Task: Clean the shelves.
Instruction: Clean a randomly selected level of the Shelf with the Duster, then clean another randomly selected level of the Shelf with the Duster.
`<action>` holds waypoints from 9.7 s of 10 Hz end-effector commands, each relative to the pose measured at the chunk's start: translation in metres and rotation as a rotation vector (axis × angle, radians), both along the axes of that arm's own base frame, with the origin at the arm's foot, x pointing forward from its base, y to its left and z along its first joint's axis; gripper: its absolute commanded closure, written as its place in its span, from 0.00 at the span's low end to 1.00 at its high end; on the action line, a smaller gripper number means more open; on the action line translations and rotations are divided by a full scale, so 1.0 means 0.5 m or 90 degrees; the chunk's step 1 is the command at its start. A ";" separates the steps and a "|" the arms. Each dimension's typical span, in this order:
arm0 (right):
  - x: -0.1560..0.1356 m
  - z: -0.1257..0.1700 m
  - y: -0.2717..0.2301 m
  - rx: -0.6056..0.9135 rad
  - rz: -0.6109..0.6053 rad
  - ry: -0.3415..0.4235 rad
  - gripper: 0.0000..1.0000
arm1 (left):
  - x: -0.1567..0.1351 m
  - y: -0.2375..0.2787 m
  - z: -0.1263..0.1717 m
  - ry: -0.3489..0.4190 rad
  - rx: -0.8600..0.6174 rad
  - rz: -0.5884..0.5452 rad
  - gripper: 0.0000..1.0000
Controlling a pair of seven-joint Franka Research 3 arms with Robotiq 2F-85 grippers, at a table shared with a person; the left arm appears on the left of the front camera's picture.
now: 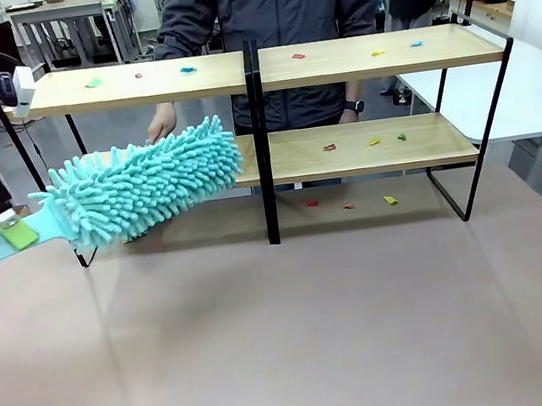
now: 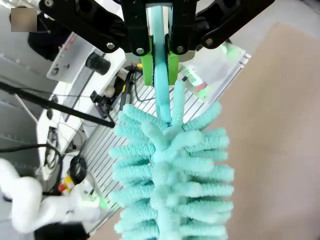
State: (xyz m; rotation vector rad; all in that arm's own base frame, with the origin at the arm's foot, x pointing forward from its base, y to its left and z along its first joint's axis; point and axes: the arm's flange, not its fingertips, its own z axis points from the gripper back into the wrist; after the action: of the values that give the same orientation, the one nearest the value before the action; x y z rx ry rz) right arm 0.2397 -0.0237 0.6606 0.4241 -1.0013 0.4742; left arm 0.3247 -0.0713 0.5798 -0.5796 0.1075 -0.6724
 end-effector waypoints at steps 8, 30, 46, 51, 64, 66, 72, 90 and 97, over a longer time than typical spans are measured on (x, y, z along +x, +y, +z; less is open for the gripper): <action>0.000 -0.002 -0.001 0.001 0.000 0.000 0.00 | 0.093 -0.234 -0.087 -0.048 -0.081 0.393 0.88; 0.000 -0.002 -0.001 0.001 0.000 0.000 0.00 | 0.160 -0.233 -0.196 -0.100 0.078 0.647 0.88; 0.000 -0.002 -0.001 0.001 0.000 0.000 0.00 | -0.073 -0.202 -0.129 0.054 0.153 0.679 0.88; 0.000 -0.002 -0.001 0.001 0.000 0.000 0.00 | -0.139 -0.144 -0.097 0.059 0.049 0.402 0.88; 0.000 -0.002 -0.001 0.001 0.000 0.000 0.00 | -0.354 0.067 0.069 0.057 -0.143 -0.044 0.88; 0.000 -0.002 -0.001 0.001 0.000 0.000 0.00 | -0.384 0.230 0.154 -0.034 -0.208 -0.015 0.88; 0.000 -0.002 -0.001 0.001 0.000 0.000 0.00 | -0.431 0.563 0.397 -0.227 -0.300 0.098 0.88; 0.000 -0.002 -0.001 0.001 0.000 0.000 0.00 | -0.395 0.358 0.361 -0.183 -0.221 0.134 0.88; 0.000 -0.002 -0.001 0.001 0.000 0.000 0.00 | -0.225 -0.075 0.286 -0.054 -0.153 0.295 0.88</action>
State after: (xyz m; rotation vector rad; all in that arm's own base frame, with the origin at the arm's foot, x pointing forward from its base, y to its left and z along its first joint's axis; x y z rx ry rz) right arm 0.2397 -0.0236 0.6607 0.4239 -1.0012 0.4744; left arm 0.2275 -0.1702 0.7311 -0.8244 -0.0918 -0.2546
